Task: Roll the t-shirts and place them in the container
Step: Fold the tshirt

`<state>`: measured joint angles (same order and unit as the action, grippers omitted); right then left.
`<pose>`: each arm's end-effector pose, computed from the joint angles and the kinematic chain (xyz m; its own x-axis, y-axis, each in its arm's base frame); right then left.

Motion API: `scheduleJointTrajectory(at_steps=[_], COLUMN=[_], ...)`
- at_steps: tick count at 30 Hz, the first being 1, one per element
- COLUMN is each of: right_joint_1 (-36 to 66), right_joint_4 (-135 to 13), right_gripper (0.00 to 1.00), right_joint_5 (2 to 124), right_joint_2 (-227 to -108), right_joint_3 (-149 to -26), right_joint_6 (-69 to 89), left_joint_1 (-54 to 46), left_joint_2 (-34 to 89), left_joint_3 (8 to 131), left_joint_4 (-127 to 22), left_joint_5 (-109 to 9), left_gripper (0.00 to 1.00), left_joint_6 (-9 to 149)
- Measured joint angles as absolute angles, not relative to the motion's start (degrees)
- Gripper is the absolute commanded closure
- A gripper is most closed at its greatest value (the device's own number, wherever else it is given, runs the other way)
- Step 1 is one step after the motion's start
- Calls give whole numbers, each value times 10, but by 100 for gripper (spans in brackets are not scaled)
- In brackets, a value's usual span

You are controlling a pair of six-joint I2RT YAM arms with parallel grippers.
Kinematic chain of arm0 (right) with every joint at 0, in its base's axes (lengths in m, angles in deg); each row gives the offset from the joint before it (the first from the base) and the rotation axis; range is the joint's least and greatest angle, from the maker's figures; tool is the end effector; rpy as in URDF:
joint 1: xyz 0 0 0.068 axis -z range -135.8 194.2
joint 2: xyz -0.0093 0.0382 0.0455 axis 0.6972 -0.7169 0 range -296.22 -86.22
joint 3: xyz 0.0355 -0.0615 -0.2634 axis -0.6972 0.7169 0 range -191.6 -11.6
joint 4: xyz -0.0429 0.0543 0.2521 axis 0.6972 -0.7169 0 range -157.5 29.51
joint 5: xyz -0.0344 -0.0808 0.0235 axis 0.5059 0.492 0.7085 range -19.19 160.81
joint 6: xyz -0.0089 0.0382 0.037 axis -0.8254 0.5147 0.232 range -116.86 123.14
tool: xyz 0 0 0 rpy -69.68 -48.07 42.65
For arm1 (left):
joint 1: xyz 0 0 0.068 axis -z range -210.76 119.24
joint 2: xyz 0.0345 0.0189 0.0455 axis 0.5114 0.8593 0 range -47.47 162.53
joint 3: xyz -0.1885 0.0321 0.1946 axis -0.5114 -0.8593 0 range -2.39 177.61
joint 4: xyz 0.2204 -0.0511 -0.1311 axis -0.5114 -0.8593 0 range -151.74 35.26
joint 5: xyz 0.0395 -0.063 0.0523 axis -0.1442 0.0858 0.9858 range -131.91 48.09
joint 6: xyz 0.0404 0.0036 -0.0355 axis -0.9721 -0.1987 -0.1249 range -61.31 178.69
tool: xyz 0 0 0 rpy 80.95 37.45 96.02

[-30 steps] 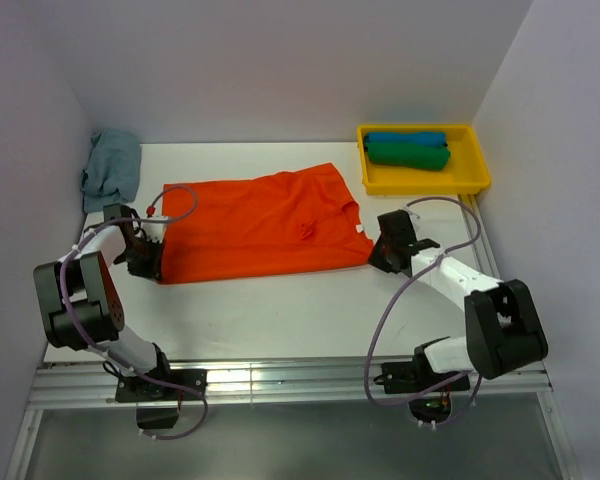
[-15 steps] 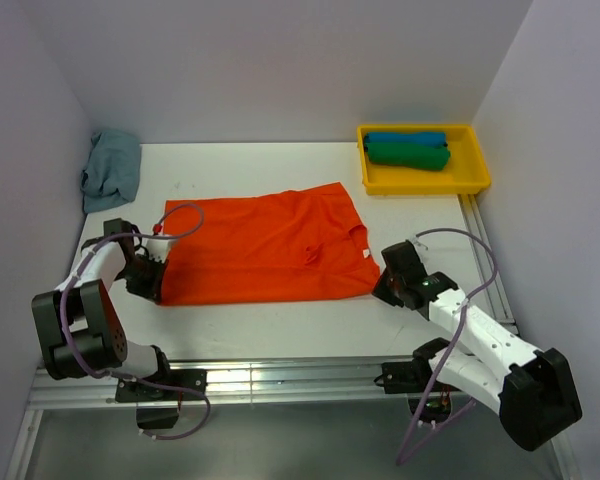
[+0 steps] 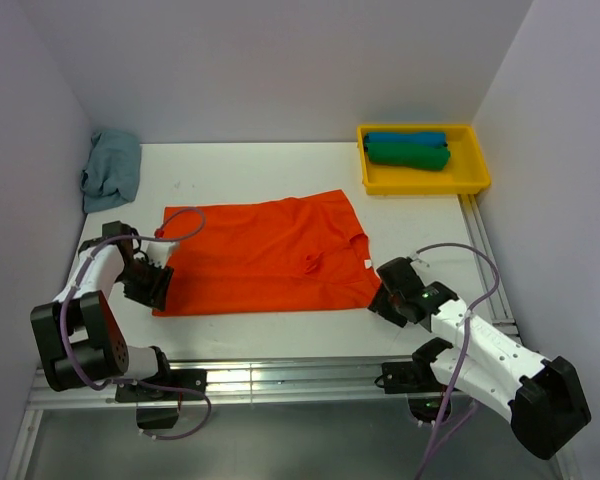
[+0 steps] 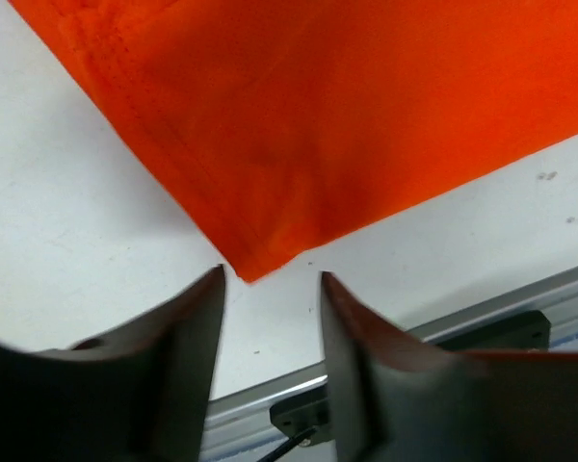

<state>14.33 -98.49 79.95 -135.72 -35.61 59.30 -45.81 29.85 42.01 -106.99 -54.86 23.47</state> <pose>0.1279 0.0668 0.1654 -0.7895 0.4922 -0.3666 0.4049 0.8666 0.2916 0.2044 0.0467 0.1800 -0.9216 0.3342 -0.1976 0.3631 0.9221 -0.1340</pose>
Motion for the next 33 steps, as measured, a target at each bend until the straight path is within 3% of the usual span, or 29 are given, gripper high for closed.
scheduleJointTrajectory(at_steps=[1,4,13,22,33], right_joint_1=[143,143,201,272,284], right_joint_4=[-992,-1014,-998,-888,-859], right_gripper=[40,37,35,40,38], right_joint_5=[802,814,802,759,732], right_joint_2=[-1357,-1359,-1448,-1739,-2050], right_joint_3=[-360,-386,-557,-851,-1111], right_joint_6=[592,586,497,378,312], left_joint_1=[-458,-459,-469,-469,-458], left_joint_2=[299,300,352,546,695], left_joint_3=[427,457,643,843,909], left_joint_4=[-1078,-1095,-1151,-1051,-908], left_joint_5=[-551,-556,-573,-604,-630], left_gripper=[42,35,33,34,31], left_joint_6=[234,230,238,349,459])
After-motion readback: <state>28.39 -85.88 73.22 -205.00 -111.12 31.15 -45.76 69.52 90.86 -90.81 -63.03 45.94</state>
